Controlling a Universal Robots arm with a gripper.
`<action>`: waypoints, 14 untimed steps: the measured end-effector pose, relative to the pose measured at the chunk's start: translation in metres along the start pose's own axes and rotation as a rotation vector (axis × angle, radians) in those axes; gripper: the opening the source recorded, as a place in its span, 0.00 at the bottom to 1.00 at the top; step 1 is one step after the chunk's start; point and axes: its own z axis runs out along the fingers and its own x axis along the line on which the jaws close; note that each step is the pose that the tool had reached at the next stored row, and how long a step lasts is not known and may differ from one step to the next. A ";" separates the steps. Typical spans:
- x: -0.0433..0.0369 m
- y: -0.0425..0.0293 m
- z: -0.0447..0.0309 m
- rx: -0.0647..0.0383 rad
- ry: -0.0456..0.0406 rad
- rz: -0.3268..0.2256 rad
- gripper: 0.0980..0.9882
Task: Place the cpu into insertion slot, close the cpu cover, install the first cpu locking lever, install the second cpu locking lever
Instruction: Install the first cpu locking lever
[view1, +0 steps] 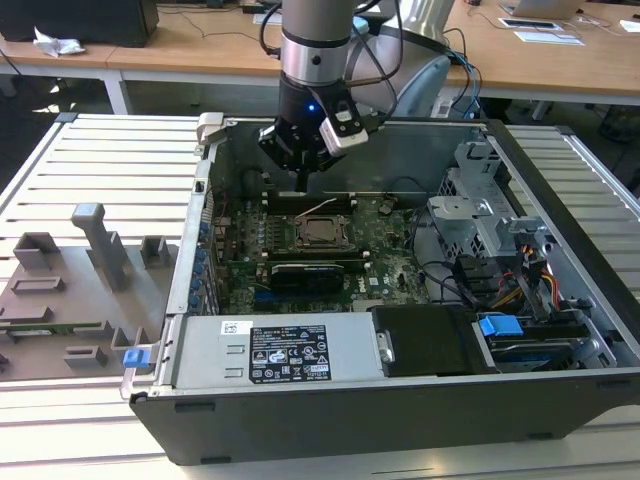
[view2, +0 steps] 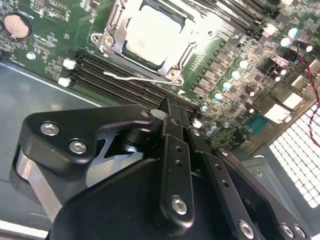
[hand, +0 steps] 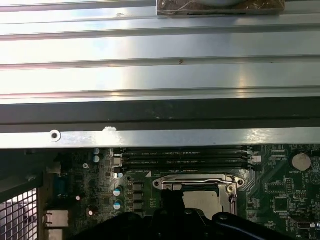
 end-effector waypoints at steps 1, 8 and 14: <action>-0.0008 0.0000 0.0000 0.000 0.0002 0.000 0.01; -0.0011 -0.0002 0.0001 0.000 0.0002 0.000 0.01; -0.0012 -0.0065 0.0069 -0.002 0.0002 0.000 0.01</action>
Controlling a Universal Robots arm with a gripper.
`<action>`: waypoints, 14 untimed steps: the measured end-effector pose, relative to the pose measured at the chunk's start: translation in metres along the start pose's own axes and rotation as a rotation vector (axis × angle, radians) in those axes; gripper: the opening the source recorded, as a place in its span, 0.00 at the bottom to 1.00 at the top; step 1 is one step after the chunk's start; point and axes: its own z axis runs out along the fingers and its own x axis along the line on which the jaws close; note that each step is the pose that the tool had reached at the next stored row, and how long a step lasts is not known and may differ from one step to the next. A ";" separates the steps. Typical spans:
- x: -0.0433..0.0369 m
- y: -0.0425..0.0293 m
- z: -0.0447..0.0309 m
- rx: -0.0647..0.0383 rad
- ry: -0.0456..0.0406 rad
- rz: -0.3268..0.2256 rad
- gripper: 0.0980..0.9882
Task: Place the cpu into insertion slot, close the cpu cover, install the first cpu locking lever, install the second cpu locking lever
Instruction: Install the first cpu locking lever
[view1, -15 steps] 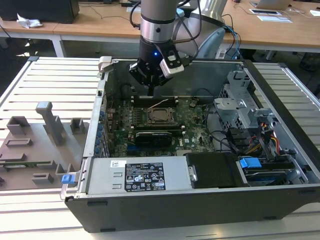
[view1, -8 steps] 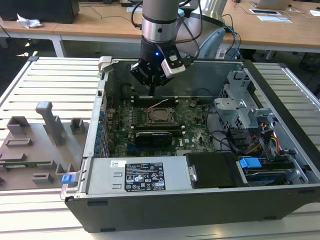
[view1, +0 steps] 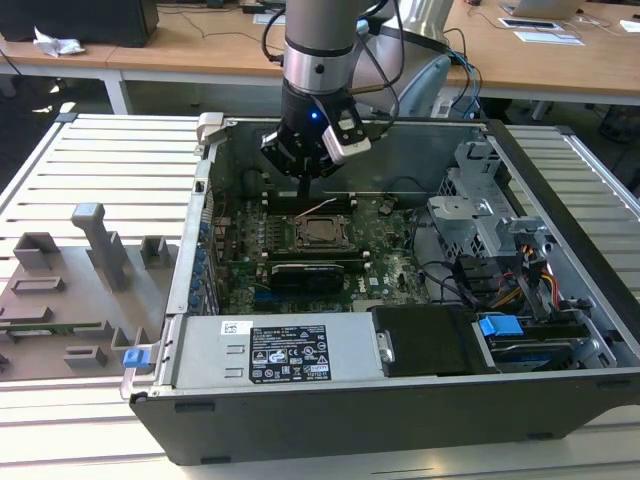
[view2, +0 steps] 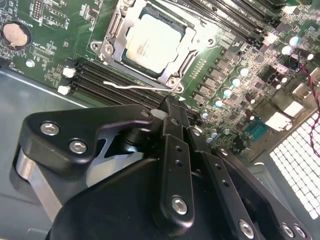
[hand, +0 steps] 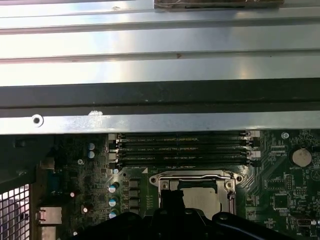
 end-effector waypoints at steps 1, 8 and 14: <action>0.0000 0.0000 0.0005 0.000 0.0000 0.000 0.01; -0.0002 -0.0027 0.0012 -0.041 0.0009 -0.002 0.01; -0.0002 -0.0050 0.0017 -0.063 0.0015 -0.002 0.01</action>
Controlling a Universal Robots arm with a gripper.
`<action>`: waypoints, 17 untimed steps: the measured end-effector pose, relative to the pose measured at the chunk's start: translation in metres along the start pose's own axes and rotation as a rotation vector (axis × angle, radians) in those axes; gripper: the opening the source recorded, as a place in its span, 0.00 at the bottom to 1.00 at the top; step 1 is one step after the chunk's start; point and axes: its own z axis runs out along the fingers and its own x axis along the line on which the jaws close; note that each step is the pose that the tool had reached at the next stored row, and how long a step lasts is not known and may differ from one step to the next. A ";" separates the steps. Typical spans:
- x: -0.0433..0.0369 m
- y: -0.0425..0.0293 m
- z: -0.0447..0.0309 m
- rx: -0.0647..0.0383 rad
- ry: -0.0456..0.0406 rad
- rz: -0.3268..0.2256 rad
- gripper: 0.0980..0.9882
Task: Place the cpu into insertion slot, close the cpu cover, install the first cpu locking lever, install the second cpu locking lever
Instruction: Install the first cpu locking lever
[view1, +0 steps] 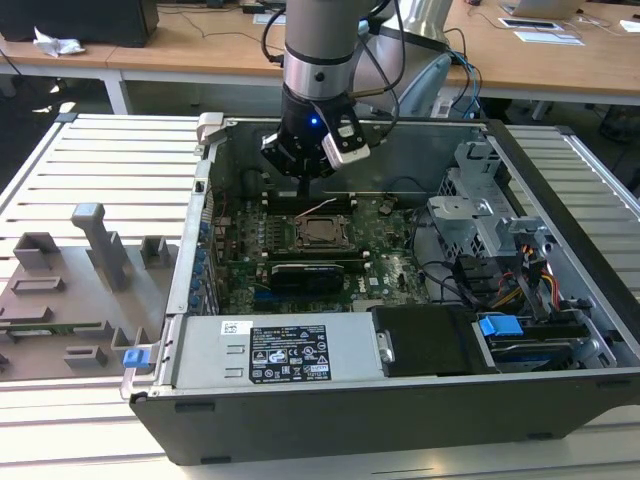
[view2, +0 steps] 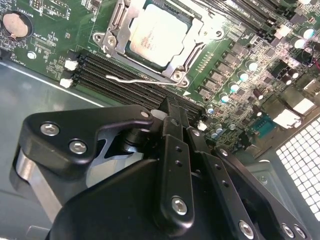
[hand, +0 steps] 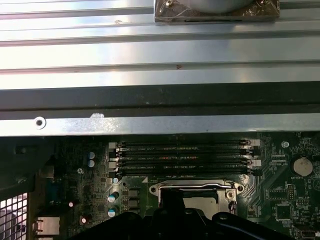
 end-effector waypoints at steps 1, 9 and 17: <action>-0.0001 0.0001 0.0002 0.000 0.0000 0.000 0.01; -0.0003 -0.0005 0.0078 0.000 -0.0001 0.000 0.01; -0.0007 -0.0017 0.0195 0.000 -0.0001 0.000 0.01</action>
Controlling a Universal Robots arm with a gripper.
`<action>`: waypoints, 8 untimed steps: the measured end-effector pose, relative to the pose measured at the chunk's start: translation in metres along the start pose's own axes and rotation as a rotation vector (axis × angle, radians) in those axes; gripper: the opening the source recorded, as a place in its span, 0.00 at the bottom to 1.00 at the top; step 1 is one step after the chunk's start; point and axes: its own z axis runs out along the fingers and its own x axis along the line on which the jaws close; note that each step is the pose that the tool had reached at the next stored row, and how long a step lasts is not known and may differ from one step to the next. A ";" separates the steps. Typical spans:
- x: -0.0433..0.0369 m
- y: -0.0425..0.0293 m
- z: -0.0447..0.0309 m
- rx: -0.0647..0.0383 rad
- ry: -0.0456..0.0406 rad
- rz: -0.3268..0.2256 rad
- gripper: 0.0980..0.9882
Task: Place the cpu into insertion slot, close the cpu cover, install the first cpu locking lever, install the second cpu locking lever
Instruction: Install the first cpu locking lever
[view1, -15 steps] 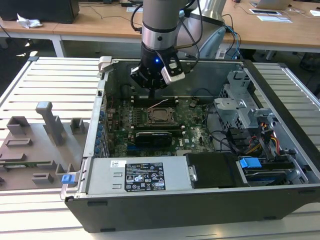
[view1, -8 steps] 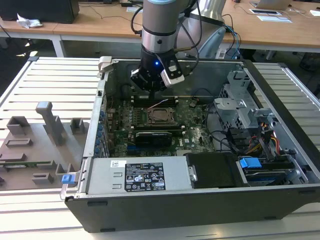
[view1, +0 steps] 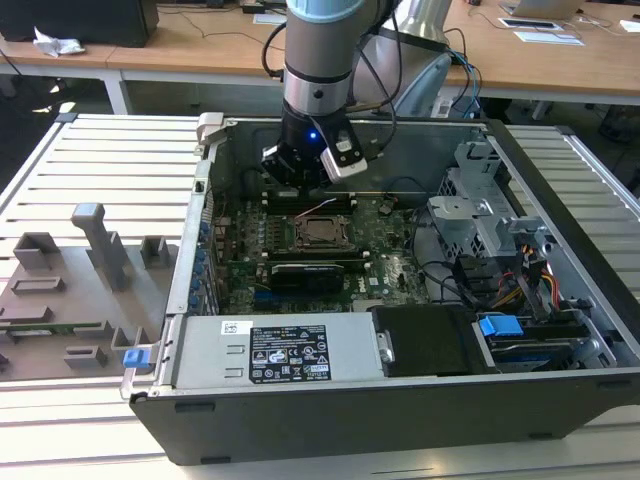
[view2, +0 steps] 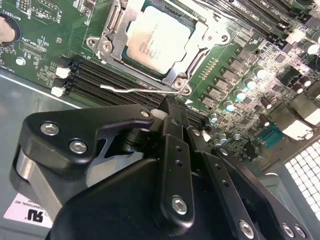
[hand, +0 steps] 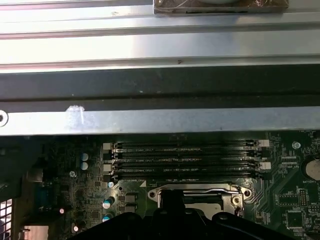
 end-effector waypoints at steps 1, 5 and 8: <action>0.0000 -0.0001 0.0007 0.000 0.0000 0.000 0.01; -0.0001 -0.0004 0.0034 0.000 0.0001 0.000 0.01; -0.0002 -0.0007 0.0065 0.000 0.0000 0.000 0.01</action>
